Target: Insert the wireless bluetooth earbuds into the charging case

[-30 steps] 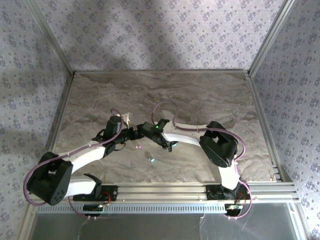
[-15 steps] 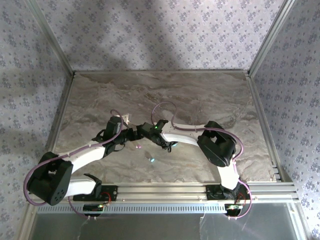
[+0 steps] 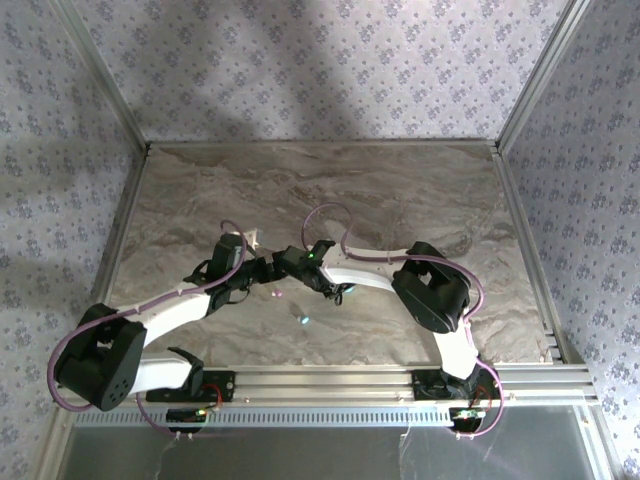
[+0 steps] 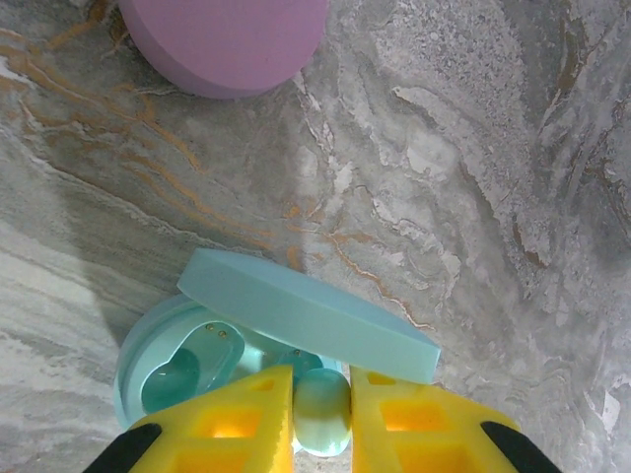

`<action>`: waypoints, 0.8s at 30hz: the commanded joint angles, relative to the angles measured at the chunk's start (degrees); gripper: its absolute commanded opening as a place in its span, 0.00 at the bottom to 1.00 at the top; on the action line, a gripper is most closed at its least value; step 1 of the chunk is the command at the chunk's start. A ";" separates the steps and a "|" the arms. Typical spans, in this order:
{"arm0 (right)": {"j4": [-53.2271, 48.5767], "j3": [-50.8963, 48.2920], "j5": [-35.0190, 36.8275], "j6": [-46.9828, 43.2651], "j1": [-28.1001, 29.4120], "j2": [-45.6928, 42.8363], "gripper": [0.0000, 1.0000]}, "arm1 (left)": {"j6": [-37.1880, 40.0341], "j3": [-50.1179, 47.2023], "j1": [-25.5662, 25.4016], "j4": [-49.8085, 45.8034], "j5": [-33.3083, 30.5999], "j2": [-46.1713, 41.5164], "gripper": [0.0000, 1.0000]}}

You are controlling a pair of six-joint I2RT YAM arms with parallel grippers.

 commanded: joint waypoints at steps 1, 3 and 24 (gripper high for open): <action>-1.32 -0.14 0.73 1.15 0.82 3.60 0.20 | -0.68 1.68 -0.72 7.35 5.71 -1.70 1.00; -1.40 -0.19 0.72 1.29 0.94 3.60 0.20 | -0.71 1.67 -0.81 7.38 5.70 -1.65 1.00; -0.89 -1.17 -0.89 1.25 1.37 0.64 0.28 | -0.75 1.59 -0.84 7.54 5.71 -1.54 1.00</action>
